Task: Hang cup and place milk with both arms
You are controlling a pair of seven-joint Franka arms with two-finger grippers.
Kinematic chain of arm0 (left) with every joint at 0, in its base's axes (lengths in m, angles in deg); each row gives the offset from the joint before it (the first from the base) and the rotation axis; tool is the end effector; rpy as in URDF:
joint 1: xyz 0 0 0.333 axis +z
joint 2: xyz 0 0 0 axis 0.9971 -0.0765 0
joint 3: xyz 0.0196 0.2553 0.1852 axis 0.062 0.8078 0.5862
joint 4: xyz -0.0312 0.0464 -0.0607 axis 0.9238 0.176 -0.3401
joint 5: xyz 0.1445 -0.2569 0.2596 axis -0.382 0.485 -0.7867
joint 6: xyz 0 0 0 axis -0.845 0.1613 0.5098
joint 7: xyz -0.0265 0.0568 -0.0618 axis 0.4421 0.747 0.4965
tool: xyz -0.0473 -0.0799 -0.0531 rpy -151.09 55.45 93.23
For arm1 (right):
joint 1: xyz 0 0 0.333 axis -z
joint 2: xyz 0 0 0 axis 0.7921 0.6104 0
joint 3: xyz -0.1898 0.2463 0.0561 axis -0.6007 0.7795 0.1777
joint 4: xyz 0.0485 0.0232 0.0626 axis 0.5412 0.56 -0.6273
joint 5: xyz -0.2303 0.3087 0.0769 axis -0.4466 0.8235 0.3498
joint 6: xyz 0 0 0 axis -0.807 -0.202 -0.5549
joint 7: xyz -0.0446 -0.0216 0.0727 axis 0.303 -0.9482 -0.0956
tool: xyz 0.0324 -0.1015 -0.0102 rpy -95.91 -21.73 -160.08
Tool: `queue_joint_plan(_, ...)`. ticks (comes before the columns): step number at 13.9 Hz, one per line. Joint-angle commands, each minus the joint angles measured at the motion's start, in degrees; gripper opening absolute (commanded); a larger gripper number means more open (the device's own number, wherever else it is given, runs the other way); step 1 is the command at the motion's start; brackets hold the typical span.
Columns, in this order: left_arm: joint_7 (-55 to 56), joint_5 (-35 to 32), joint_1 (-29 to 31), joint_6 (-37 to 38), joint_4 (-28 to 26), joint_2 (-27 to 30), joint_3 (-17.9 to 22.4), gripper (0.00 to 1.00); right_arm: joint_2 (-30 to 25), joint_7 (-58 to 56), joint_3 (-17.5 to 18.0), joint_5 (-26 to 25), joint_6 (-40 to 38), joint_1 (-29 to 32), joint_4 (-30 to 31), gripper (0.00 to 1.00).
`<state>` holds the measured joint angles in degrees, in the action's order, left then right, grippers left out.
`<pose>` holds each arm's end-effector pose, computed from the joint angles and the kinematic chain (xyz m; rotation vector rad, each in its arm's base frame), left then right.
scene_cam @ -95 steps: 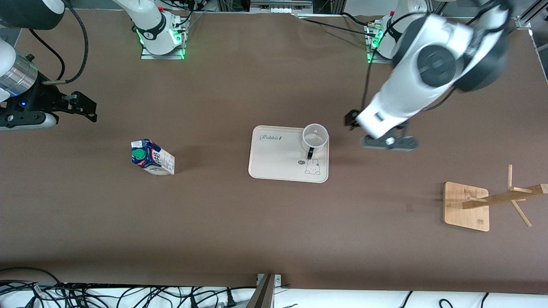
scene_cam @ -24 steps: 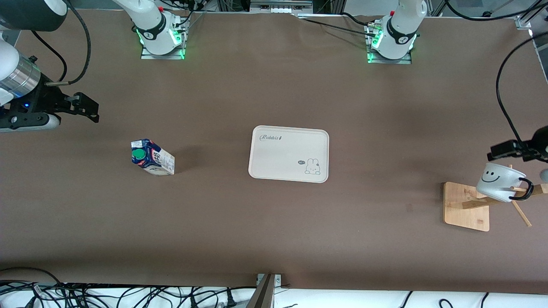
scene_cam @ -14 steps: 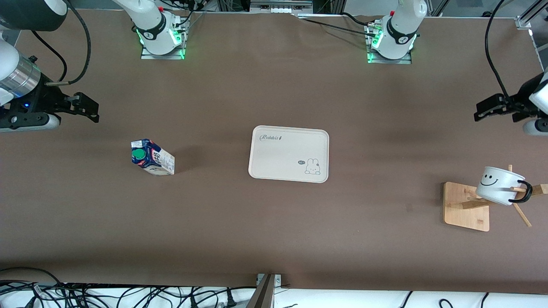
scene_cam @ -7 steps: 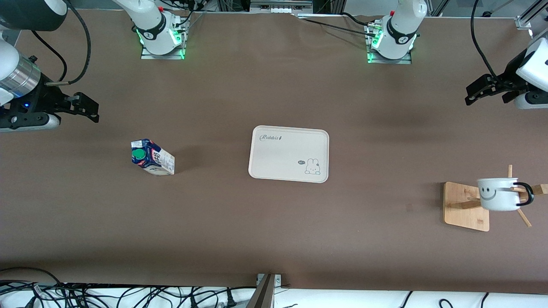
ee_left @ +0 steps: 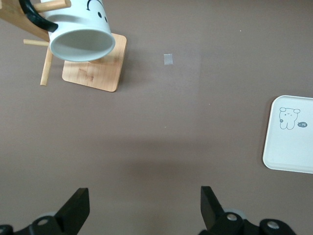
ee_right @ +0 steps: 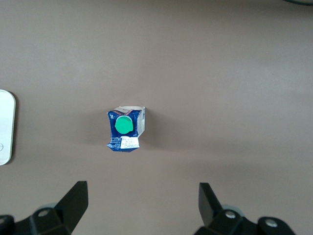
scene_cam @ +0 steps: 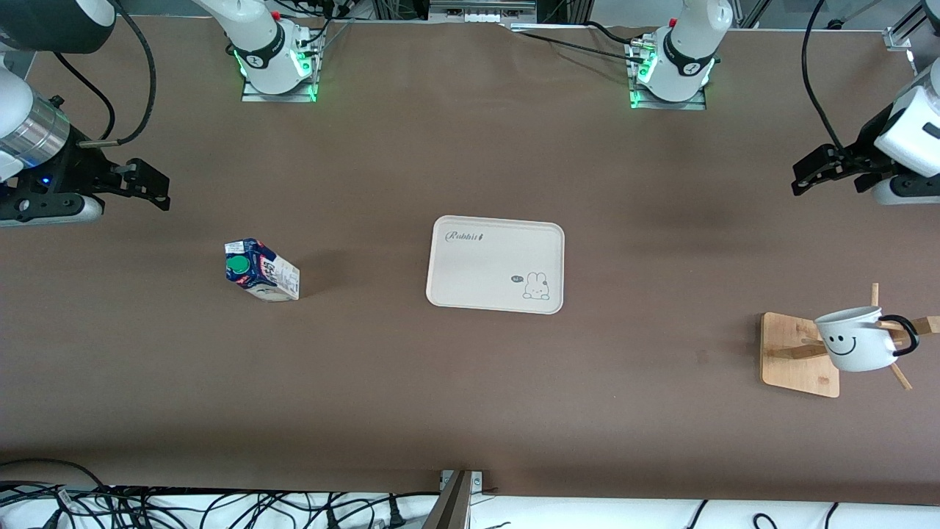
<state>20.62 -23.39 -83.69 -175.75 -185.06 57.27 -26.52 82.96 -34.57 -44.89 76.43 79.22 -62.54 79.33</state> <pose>0.5442 0.0037 0.5793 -3.1190 -0.0858 0.0026 0.5792 0.0475 0.5811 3.1002 0.1460 0.0421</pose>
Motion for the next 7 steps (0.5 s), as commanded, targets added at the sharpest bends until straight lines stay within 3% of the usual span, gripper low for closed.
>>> queue_joint_plan(1, -2.5, -1.0, -0.3, 0.4, 2.3, -1.2, 0.2, 1.00, -0.2, 0.2, 0.0, 0.4, -0.8, -0.1, -0.6, 1.00)
queue_joint_plan(7, -2.7, -1.0, -0.4, 0.5, 3.1, -1.8, 0.1, 1.00, -0.2, 0.2, 0.0, 0.4, -0.8, -0.1, -0.6, 1.00)
